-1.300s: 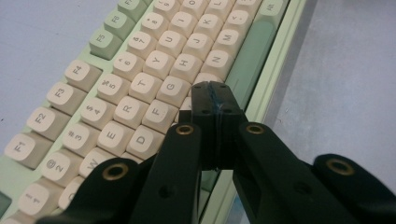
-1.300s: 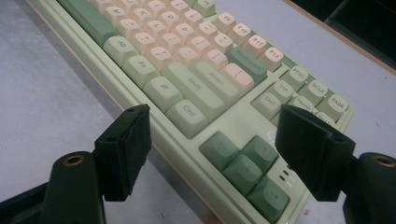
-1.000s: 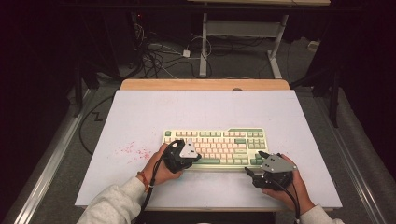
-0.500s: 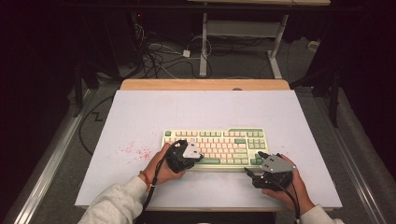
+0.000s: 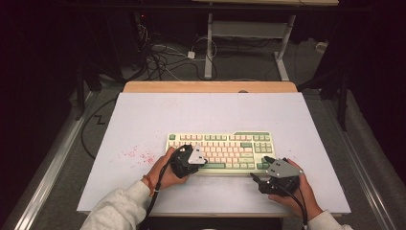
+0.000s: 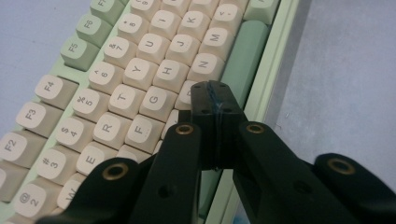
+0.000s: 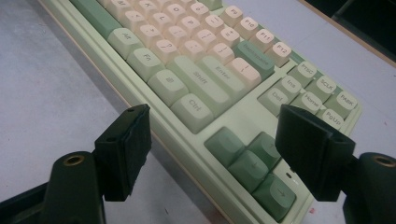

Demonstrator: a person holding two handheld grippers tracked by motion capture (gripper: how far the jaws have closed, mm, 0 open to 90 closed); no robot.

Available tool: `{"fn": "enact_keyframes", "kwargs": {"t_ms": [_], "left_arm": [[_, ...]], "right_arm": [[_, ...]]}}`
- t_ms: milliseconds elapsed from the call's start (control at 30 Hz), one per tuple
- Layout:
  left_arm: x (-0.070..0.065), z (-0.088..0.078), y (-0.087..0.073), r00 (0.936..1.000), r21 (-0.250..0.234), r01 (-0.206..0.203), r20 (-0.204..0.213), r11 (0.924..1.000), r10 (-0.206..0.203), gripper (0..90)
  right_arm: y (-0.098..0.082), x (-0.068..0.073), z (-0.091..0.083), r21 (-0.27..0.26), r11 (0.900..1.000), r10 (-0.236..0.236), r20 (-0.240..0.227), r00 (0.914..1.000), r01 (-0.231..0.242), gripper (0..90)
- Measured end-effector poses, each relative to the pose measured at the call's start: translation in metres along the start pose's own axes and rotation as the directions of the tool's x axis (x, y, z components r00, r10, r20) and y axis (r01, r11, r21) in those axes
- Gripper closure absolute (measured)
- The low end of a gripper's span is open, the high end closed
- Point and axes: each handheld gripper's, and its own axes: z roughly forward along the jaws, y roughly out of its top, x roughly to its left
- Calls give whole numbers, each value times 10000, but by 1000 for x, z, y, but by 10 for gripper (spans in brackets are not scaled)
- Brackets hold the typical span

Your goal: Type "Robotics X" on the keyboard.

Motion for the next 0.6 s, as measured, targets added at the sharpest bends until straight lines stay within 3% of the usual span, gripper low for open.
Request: {"fn": "enact_keyframes", "kwargs": {"t_ms": [233,400,600], "left_arm": [[-1,-9,1,9997,-205,-127,-228,9997,122,843],[3,-18,1,9995,-606,42,-325,9982,-62,802],[8,-29,-2,9968,-979,315,-695,9947,-384,684]], "right_arm": [[0,-1,-1,-45,10000,82,80,9999,-82,270],[0,-1,-1,-59,10000,72,86,9999,-72,270],[0,-2,-1,-69,9999,82,94,9999,-81,270]]}}
